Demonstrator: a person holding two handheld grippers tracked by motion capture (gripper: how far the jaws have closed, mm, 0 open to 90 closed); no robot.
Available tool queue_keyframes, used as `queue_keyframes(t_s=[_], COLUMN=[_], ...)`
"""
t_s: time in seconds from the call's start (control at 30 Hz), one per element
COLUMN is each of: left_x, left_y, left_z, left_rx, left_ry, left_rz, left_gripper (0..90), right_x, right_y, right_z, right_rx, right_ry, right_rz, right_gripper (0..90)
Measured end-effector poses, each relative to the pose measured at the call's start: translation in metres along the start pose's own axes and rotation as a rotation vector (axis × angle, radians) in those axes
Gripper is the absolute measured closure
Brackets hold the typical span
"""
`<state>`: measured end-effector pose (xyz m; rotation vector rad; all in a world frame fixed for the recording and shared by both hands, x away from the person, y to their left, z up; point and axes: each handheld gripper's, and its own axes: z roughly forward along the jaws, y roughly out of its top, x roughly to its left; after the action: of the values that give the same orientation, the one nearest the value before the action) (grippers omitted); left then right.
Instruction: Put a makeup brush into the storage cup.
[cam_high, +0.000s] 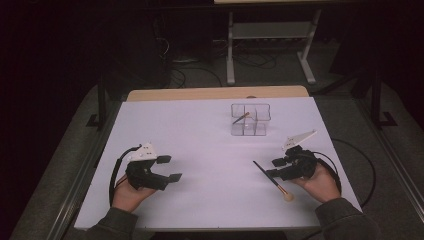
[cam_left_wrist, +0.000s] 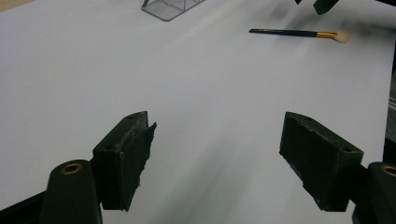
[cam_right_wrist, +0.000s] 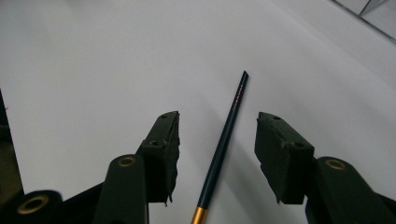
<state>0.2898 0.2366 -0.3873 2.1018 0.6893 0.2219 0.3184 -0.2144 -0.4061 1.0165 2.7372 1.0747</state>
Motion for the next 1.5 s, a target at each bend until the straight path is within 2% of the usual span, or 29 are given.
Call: queue_keyframes(t_s=[0.03, 0.07, 0.1, 0.13, 0.23, 0.53, 0.57, 0.83, 0.87, 0.9, 1.1, 1.3, 1.5], left_x=[0.000, 0.000, 0.000, 0.000, 0.000, 0.000, 0.001, 0.001, 0.001, 0.001, 0.000, 0.001, 0.001], left_y=[0.000, 0.000, 0.000, 0.000, 0.000, 0.000, 0.000, 0.000, 0.000, 0.000, 0.000, 0.000, 0.001], left_z=[0.000, 0.000, 0.000, 0.000, 0.000, 0.000, 0.000, 0.001, 0.001, 0.000, 0.000, 0.000, 0.001], left_rx=[0.002, 0.002, 0.002, 0.002, 0.002, 0.002, 0.004, 0.002, 0.003, 0.003, -0.002, -0.002, 0.001], left_ry=[0.000, 0.000, 0.000, -0.001, 0.000, -0.001, -0.001, -0.001, -0.002, -0.003, 0.000, -0.003, -0.003], left_rz=[0.001, 0.003, 0.002, 0.003, 0.001, 0.002, 0.002, 0.004, 0.005, 0.005, 0.001, 0.002, 0.004], left_gripper=[23.8, 23.7, 23.8, 23.7, 23.7, 23.8, 23.7, 23.7, 23.7, 23.7, 23.6, 23.5, 23.3], right_x=[0.000, 0.001, 0.000, 0.001, 0.002, 0.004, 0.004, 0.005, 0.004, 0.006, 0.007, 0.008, 0.010], right_y=[-0.001, -0.002, -0.003, -0.004, -0.007, -0.012, -0.013, -0.018, -0.018, -0.019, -0.021, -0.022, -0.023], right_z=[0.000, 0.000, 0.001, 0.002, 0.003, 0.008, 0.008, 0.010, 0.010, 0.010, 0.013, 0.015, 0.017], right_rx=[-0.001, 0.005, 0.005, 0.009, 0.021, 0.047, 0.057, 0.071, 0.070, 0.079, 0.105, 0.123, 0.133], right_ry=[-0.002, -0.002, -0.003, -0.003, -0.003, -0.010, -0.010, -0.013, -0.017, -0.017, -0.034, -0.046, -0.072], right_rz=[-0.009, 0.008, -0.003, 0.011, 0.011, -0.008, 0.003, -0.004, -0.017, -0.003, -0.023, -0.018, -0.045], right_gripper=[49.5, 50.0, 50.1, 50.4, 51.9, 55.6, 56.0, 59.7, 59.8, 60.6, 65.9, 69.2, 74.2])
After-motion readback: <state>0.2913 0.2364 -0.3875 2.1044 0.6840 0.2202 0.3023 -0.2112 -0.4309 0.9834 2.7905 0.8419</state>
